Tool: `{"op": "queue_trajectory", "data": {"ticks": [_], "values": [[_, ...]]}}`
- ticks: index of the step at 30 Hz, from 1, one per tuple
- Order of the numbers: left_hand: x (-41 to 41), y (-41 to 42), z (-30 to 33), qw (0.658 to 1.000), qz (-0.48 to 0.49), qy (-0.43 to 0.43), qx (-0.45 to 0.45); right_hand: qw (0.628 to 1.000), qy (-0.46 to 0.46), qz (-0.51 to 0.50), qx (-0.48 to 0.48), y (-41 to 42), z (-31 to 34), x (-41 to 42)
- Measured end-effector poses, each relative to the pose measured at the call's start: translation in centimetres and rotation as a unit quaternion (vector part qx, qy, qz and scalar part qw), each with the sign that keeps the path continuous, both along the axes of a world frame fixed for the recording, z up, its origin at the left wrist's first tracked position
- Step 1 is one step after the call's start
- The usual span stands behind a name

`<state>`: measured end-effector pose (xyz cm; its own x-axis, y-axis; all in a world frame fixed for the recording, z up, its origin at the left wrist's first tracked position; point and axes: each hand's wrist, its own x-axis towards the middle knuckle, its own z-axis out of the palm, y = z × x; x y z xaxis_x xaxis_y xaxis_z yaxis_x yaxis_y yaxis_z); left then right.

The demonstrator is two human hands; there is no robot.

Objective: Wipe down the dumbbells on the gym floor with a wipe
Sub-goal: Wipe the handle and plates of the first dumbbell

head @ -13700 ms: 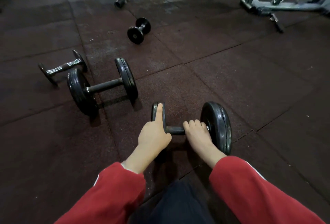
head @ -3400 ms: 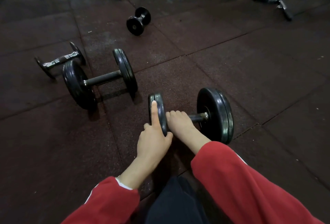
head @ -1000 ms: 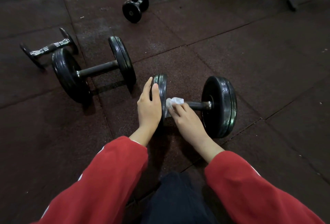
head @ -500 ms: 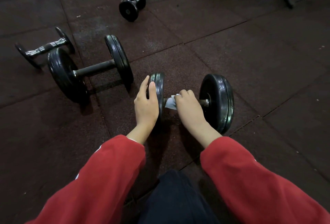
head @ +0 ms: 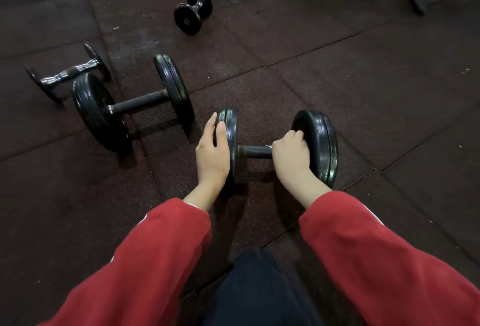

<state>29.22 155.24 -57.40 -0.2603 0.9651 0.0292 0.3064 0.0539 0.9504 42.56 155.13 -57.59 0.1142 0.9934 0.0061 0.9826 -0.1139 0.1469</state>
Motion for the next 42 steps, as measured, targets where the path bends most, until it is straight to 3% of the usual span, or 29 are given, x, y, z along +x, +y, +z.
{"op": "queue_trajectory", "data": {"ticks": [4, 10, 17, 20, 23, 26, 32, 37, 42], "values": [[0.0, 0.0, 0.0, 1.000, 0.000, -0.006, 0.000, 0.999, -0.023, -0.023, 0.021, -1.5, 0.1, -0.8], [0.0, -0.2, -0.1, 1.000, 0.002, -0.010, -0.002, 0.995, -0.039, -0.075, -0.049, -2.7, 0.9, -1.0], [0.1, 0.0, -0.3, 1.000, 0.023, 0.003, 0.010, 0.984, 0.138, 0.112, -0.003, 0.3, 0.4, -1.1], [0.1, 0.0, -0.4, 1.000, 0.021, 0.007, 0.014, 0.972, 0.169, 0.160, 0.031, -0.8, -0.6, -2.7], [0.1, -0.1, -0.4, 1.000, 0.022, 0.002, 0.019, 0.957, 0.232, 0.142, 0.101, -0.8, -1.7, -2.8], [0.1, -0.1, -0.5, 1.000, 0.024, 0.003, 0.019, 0.950, 0.272, 0.139, 0.063, -0.4, -2.1, -2.7], [0.1, 0.0, -0.3, 1.000, 0.024, 0.003, 0.013, 0.928, 0.313, 0.177, 0.092, -1.5, -2.0, -3.2], [0.2, 0.0, -0.3, 1.000, 0.024, 0.003, 0.018, 0.937, 0.272, 0.194, 0.104, -1.7, -2.5, -3.4], [0.2, 0.0, -0.2, 1.000, 0.028, 0.000, 0.014, 0.945, 0.289, 0.140, 0.060, 0.1, -1.4, -3.8]]}}
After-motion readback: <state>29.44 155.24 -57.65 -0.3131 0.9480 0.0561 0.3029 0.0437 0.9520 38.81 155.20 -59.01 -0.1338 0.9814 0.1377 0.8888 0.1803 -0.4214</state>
